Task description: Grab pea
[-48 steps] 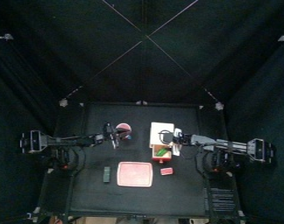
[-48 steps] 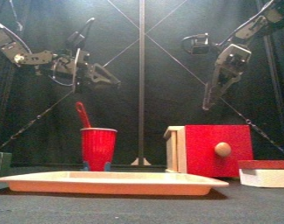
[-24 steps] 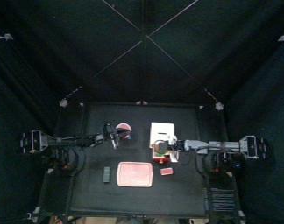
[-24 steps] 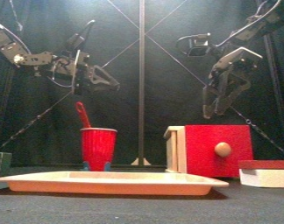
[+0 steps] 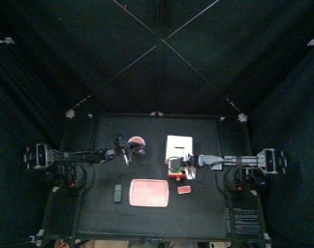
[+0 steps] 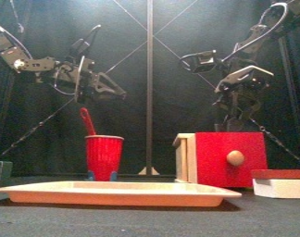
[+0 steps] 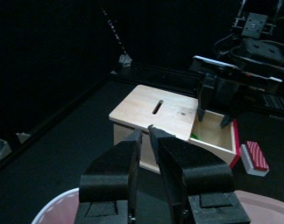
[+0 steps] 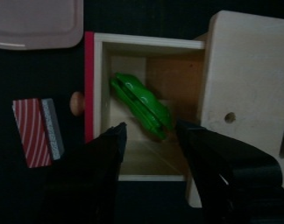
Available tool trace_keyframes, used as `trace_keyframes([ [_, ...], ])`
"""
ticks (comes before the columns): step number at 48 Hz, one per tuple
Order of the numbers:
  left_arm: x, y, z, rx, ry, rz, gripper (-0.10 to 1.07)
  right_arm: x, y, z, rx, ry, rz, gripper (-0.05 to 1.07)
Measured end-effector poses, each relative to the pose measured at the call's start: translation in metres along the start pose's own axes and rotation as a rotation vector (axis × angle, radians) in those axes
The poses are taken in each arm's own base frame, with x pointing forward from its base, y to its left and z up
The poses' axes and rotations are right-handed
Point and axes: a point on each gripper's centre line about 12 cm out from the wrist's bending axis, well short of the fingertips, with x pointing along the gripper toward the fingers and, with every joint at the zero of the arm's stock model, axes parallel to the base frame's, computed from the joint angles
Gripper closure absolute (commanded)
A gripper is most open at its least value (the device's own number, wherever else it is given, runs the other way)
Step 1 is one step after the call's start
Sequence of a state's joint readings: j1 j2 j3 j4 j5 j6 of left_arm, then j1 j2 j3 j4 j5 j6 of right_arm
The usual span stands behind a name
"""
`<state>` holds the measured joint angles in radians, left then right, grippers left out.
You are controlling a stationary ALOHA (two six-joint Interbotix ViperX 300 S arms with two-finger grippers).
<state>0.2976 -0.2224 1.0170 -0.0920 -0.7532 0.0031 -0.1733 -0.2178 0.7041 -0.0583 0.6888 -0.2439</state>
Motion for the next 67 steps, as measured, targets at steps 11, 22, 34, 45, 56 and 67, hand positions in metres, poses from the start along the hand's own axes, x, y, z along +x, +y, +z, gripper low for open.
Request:
trace_keyframes([
  [11,0.002,0.002,-0.008,-0.008,0.026,0.012,0.37,0.009,-0.002,0.003,-0.055,0.045,0.065,0.19],
  [22,0.003,0.002,-0.009,-0.01,0.028,0.015,0.37,0.018,-0.006,0.004,-0.075,0.086,0.146,0.19],
  [34,0.001,0.003,-0.011,-0.01,0.033,0.018,0.37,0.023,-0.013,0.006,-0.098,0.093,0.16,0.19],
  [45,0.0,0.003,-0.012,-0.009,0.038,0.018,0.37,0.032,-0.018,0.012,-0.096,0.112,0.167,0.19],
  [56,0.0,0.003,-0.013,-0.009,0.041,0.019,0.37,0.038,-0.019,0.015,-0.097,0.121,0.171,0.19],
  [67,0.0,0.003,-0.014,-0.009,0.043,0.019,0.37,0.044,-0.019,0.015,-0.097,0.134,0.176,0.19],
])
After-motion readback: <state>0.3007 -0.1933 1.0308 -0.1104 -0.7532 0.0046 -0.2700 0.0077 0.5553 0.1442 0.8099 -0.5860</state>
